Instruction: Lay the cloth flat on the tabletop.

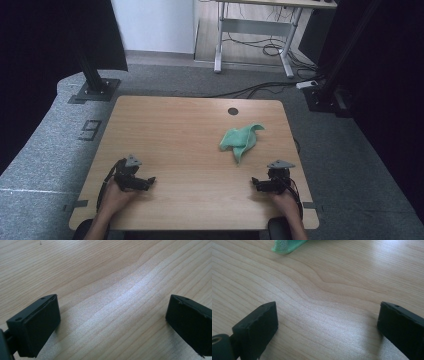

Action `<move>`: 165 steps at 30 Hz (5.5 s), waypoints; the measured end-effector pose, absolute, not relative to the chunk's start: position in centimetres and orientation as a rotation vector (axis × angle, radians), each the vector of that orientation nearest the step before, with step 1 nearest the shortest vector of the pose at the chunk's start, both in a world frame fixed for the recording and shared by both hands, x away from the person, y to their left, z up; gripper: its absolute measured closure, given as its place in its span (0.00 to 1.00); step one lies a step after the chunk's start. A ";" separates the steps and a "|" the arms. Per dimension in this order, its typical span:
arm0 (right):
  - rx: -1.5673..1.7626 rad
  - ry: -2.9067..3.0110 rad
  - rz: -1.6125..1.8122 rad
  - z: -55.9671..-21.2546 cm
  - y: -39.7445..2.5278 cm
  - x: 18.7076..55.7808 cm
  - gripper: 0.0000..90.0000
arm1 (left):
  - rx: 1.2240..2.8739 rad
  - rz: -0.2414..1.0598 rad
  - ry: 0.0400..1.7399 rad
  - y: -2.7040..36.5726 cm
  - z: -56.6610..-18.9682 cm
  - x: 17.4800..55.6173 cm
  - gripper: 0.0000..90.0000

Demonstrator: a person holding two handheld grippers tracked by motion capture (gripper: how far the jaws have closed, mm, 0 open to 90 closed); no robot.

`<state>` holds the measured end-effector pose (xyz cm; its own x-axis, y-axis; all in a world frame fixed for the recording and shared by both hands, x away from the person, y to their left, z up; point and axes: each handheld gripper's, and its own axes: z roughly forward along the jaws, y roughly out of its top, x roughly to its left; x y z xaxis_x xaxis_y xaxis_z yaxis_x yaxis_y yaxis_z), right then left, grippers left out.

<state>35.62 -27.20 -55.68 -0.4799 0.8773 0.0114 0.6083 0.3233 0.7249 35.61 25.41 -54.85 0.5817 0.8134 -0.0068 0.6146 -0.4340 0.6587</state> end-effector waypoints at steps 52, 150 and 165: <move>1.249 2.369 1.027 -52.7 -20.1 41.3 0.92 | 2.191 0.417 1.133 25.4 -54.9 35.6 0.00; 1.232 2.435 1.003 -52.1 -23.7 37.3 0.70 | 2.233 0.293 0.855 17.2 -51.6 40.2 0.39; 1.214 2.436 1.016 -52.3 -18.3 42.0 0.61 | 2.156 0.383 0.889 16.2 -48.9 43.3 0.34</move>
<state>41.95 -18.29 -52.26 -0.6277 0.7730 0.0920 0.6093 0.4143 0.6761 43.25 16.21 -48.87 0.7128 0.7013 -0.0108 0.4736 -0.4699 0.7449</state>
